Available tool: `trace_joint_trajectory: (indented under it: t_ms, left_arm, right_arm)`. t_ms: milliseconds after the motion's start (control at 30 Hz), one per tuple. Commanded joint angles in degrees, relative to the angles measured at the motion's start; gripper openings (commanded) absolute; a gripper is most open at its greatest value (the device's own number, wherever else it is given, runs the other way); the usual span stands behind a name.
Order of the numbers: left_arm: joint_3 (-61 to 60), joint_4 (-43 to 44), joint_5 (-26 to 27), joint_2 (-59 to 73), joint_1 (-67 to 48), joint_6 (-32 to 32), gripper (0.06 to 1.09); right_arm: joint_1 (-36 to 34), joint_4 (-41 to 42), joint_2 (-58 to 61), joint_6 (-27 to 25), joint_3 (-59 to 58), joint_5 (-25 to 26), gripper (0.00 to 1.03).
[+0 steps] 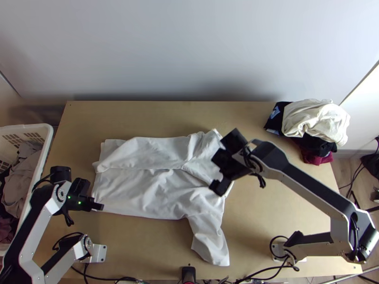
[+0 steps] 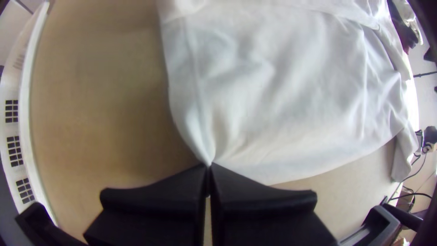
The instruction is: Fold the t-shirt
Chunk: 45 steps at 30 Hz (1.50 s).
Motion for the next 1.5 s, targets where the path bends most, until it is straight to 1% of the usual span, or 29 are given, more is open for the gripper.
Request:
trace_joint_trajectory:
  t_ms: [0,167,300,400,467,533,600,733,1000,1033,1067,1100,1300,1333,1367,1467]
  left_arm:
    - [2.2,-1.2,0.7,-2.6,-0.1,-1.0,0.09]
    - [3.8,-2.2,0.7,-3.5,-0.1,-2.5,0.09]
    - [4.4,-2.7,0.7,-4.4,-0.2,-4.0,0.09]
    - [5.0,-3.2,0.7,-4.7,-0.3,-5.6,0.09]
    - [5.1,-3.4,0.7,-5.3,-0.3,-6.7,0.09]
    - [5.0,-3.7,0.7,-5.8,-0.3,-7.3,0.09]
    - [5.0,-4.2,0.6,-6.1,-0.3,-7.9,0.09]
    - [4.9,-4.6,0.0,-6.6,-0.3,-8.1,0.09]
    - [5.0,-4.5,-0.9,-6.2,-0.2,-8.3,0.09]
    - [5.0,-4.5,-1.1,-6.2,-0.2,-8.3,0.09]
    - [5.1,-4.5,-1.2,-6.2,-0.1,-8.3,0.09]
    - [5.1,-4.6,-1.3,-6.2,-0.1,-8.3,0.09]
    - [5.1,-4.6,-1.5,-6.9,0.3,-8.3,0.09]
    - [5.1,-4.6,-1.5,-6.9,0.3,-8.3,0.09]
    - [5.1,-4.6,-1.5,-6.8,0.2,-8.3,0.09]
    - [5.1,-4.3,-1.5,-6.4,0.0,-8.7,0.09]
  right_arm:
    - [7.0,-6.8,-3.1,-2.6,-4.6,-1.0,0.99]
    - [13.3,-12.0,-5.8,-3.4,-8.4,-2.5,0.99]
    - [17.1,-12.6,-5.9,-3.1,-9.7,-3.9,0.99]
    - [19.3,-12.4,-5.8,-2.7,-10.8,-5.0,0.96]
    - [20.7,-11.7,-5.9,-2.3,-11.5,-5.7,0.91]
    - [21.9,-10.5,-5.9,-1.7,-11.6,-6.1,0.91]
    - [22.9,-9.1,-5.5,-1.5,-11.1,-6.6,0.87]
    - [25.7,-6.8,-4.0,-0.8,-10.1,-7.4,0.87]
    - [32.0,-2.8,0.2,-0.7,-12.1,-9.9,0.87]
    - [32.3,-2.2,0.7,-0.7,-12.4,-10.0,0.86]
    - [32.3,-1.5,1.4,-0.8,-12.8,-10.2,0.81]
    - [32.1,-0.8,1.8,-1.0,-13.3,-10.2,0.78]
    - [30.9,4.0,3.2,-0.5,-17.2,-10.1,0.78]
    - [30.8,4.8,3.4,-0.3,-17.8,-10.1,0.74]
    - [30.8,5.6,3.6,-0.2,-18.4,-10.1,0.67]
    - [30.8,8.0,4.5,1.2,-19.2,-10.0,0.55]
